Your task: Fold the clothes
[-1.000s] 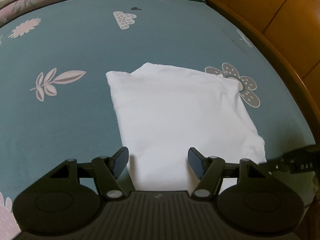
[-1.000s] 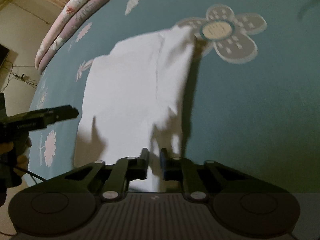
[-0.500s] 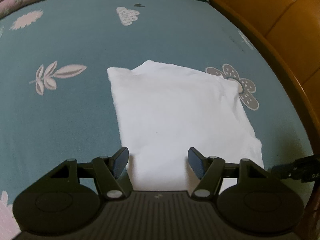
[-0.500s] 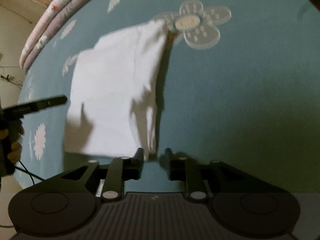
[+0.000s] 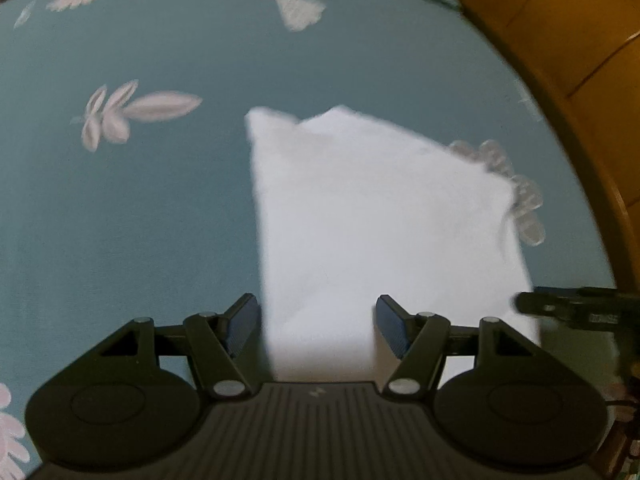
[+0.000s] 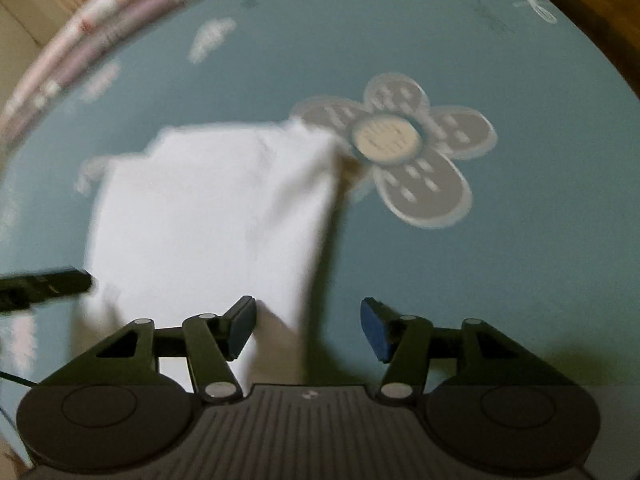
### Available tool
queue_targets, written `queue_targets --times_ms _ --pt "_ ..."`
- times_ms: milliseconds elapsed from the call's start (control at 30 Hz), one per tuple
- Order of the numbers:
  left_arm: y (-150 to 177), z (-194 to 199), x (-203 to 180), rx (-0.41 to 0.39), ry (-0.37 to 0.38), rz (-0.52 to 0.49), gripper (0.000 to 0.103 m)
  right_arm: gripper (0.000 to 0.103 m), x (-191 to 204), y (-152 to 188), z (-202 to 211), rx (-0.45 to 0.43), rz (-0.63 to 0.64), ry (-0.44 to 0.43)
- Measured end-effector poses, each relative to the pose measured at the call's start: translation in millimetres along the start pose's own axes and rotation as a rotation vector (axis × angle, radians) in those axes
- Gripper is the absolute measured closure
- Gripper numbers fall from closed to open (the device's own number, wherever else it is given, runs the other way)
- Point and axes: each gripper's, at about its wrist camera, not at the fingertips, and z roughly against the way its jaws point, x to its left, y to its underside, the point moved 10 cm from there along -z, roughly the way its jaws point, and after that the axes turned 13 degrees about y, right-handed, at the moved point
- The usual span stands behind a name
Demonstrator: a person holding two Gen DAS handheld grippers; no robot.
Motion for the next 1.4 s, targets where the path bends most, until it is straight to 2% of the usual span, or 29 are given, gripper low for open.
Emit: queue_targets --times_ms 67,167,233,300,500,633,700,900,967,1133,1267,1400 --pt "4.2 2.8 7.5 0.006 -0.004 0.014 0.037 0.033 -4.4 3.7 -0.6 0.017 -0.002 0.018" --pt "5.0 9.8 13.3 -0.008 0.034 0.049 0.037 0.033 -11.0 9.2 -1.3 0.042 -0.006 0.045" --pt "3.4 13.3 15.6 -0.023 0.074 0.080 0.037 0.030 -13.5 6.3 3.3 0.042 -0.040 -0.001" --pt "-0.7 10.2 18.2 -0.025 0.100 0.113 0.037 0.024 -13.2 0.0 0.5 0.052 -0.091 -0.060" --pt "-7.1 -9.1 28.0 0.004 0.222 0.248 0.037 0.023 -12.2 0.3 -19.7 0.123 -0.258 -0.216" --pt "-8.2 -14.4 30.1 0.002 0.282 0.300 0.030 0.018 -11.4 7.9 -30.0 0.150 -0.343 -0.297" --pt "-11.2 -17.5 29.7 0.004 0.300 0.307 0.029 0.011 -6.1 2.0 -31.0 0.145 -0.345 -0.326" --pt "-26.9 -25.4 25.7 0.007 0.333 0.288 0.027 0.010 10.8 -40.5 -55.4 0.134 -0.299 -0.387" --pt "-34.3 -27.8 25.3 -0.002 0.343 0.278 0.027 0.006 17.2 -54.8 -65.6 0.132 -0.291 -0.420" --pt "-50.2 -35.2 25.4 -0.036 0.385 0.305 0.026 0.002 21.0 -78.8 -77.1 0.133 -0.303 -0.469" --pt "-38.9 -34.0 20.3 -0.021 0.417 0.312 0.024 0.001 20.2 -75.6 -77.4 0.144 -0.335 -0.500" --pt "-13.4 -25.0 18.6 0.021 0.447 0.331 0.023 0.001 21.3 -56.3 -70.8 0.209 -0.317 -0.514"
